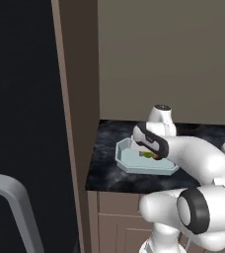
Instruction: Pick the mango and orange from the fridge and place them inside the tupperware on the counter.
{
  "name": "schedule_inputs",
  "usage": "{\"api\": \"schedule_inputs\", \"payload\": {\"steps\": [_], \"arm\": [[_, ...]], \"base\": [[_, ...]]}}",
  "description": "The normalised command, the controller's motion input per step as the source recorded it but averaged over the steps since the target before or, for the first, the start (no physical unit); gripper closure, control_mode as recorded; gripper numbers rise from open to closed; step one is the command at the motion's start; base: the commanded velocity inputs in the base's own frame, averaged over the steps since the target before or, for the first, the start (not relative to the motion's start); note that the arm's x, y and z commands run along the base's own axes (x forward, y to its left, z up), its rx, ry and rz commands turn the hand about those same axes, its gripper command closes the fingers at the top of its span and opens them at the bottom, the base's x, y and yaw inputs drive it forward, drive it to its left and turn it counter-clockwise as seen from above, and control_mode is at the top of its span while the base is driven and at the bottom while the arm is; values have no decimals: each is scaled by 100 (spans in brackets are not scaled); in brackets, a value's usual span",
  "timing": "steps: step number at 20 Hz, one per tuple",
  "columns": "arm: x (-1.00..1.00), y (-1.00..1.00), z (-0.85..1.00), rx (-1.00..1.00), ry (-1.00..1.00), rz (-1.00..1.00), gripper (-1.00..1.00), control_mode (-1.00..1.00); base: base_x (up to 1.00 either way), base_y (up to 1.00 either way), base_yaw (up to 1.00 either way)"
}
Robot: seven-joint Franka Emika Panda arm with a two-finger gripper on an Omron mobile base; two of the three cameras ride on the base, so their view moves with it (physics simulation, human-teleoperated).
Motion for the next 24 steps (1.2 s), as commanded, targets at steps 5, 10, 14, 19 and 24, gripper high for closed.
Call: {"api": "schedule_inputs", "payload": {"steps": [5,10,14,19,24], "arm": [[0,12,-39,0,0,0,100,-100],[2,11,-28,0,0,0,-100,-100],[0,1,-21,0,-1,0,-100,-100],[0,0,-2,0,-4,0,-100,-100],[-1,0,7,0,-6,0,-100,-100]], "base": [[0,0,0],[0,0,0],[0,0,0],[0,0,0],[0,0,0]]}}
